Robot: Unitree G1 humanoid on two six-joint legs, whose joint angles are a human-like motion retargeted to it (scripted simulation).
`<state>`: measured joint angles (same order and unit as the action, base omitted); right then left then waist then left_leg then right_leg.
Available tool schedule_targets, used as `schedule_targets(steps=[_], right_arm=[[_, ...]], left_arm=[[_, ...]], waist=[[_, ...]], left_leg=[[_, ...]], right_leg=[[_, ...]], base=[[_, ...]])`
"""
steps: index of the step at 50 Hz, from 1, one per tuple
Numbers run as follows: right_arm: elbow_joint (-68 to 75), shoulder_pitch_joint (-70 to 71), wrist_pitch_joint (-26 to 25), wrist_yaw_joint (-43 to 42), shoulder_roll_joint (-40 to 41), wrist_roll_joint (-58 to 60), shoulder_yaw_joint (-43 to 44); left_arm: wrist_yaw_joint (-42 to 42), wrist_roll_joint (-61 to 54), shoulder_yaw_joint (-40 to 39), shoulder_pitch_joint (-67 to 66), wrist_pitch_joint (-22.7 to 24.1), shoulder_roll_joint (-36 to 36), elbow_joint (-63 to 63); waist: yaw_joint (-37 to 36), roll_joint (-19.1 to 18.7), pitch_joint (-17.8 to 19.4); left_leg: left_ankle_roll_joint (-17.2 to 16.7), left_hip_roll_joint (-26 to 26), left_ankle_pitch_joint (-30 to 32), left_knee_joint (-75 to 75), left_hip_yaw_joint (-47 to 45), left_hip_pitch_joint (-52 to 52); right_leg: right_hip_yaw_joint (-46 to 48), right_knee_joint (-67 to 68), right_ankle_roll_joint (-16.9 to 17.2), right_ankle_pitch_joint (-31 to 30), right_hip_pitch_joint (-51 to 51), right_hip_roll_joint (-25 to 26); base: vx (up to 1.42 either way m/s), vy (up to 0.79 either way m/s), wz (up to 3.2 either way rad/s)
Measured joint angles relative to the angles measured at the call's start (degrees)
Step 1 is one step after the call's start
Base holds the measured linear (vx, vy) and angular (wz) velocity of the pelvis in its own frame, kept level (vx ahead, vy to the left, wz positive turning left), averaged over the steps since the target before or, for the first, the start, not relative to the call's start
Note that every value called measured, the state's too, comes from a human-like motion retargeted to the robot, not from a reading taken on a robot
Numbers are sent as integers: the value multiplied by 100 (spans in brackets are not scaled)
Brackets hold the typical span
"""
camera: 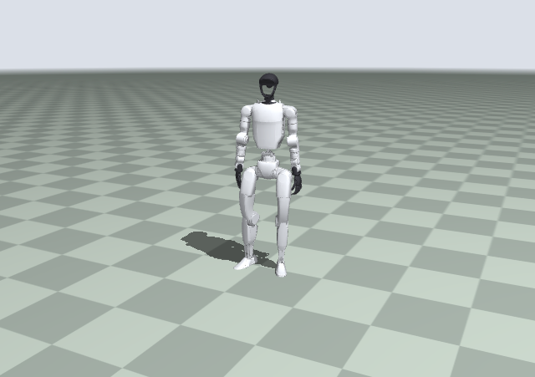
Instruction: In place motions
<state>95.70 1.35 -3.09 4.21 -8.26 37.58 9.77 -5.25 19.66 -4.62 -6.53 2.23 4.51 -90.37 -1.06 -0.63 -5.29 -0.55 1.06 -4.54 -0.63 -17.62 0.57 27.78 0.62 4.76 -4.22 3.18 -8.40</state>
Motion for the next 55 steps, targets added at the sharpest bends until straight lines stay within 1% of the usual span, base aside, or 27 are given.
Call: schedule_targets(steps=[55], right_arm=[[7,5,-9,-19,-8,21,-7]], left_arm=[[9,10,-4,6,-2,-22,-4]], waist=[[53,-21,-40]], left_leg=[[24,-36,-25,9,61,-8]], right_leg=[[78,-28,30,4,17,-9]], base=[[0,0,0]])
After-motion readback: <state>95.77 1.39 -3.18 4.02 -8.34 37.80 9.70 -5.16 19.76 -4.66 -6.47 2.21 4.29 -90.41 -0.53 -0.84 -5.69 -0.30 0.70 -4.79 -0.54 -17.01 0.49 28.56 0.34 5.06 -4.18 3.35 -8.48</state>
